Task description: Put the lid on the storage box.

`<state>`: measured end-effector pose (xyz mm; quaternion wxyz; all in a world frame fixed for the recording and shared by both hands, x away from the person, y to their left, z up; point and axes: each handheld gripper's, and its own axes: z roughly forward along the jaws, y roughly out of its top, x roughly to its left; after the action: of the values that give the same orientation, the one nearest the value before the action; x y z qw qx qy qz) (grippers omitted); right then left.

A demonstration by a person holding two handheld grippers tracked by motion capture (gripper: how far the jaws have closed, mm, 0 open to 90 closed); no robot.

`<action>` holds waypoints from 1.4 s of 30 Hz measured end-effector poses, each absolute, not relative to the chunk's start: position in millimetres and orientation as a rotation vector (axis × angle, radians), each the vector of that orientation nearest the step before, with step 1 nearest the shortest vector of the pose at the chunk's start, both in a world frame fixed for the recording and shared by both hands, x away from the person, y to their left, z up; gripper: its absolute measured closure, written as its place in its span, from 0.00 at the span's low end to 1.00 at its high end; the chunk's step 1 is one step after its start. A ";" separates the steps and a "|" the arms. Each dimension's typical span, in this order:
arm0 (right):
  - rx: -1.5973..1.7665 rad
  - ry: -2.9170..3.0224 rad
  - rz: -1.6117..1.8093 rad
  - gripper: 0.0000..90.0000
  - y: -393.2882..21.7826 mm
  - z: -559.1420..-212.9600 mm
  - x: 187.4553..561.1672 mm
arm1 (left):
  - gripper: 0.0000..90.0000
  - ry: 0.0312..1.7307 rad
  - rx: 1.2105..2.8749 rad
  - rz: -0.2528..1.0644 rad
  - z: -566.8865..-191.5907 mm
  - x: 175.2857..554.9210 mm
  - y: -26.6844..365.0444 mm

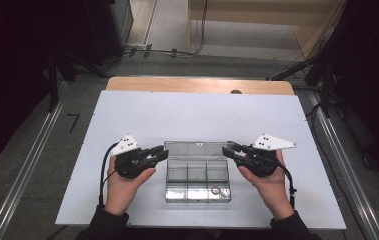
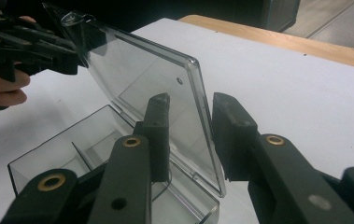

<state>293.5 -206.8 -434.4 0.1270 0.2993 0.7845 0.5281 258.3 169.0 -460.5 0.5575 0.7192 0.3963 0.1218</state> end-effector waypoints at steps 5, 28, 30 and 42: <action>0.864 2.286 1.532 0.73 -207.0 -434.6 291.4 | 0.92 0.949 1.700 0.270 -467.8 251.1 176.6; 0.856 2.310 1.507 0.70 -209.6 -435.9 279.7 | 1.00 0.862 1.703 0.171 -476.7 244.3 167.4; 0.858 2.314 1.503 0.70 -209.8 -435.9 278.7 | 1.00 0.854 1.702 0.173 -476.7 244.0 165.8; 0.824 2.348 1.481 0.65 -211.2 -436.5 274.3 | 1.00 0.857 1.696 0.177 -477.1 245.3 165.3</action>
<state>274.3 -211.2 -436.5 0.1227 0.2825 0.8046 0.5077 245.3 165.3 -477.1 0.5783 0.7250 0.3663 0.0756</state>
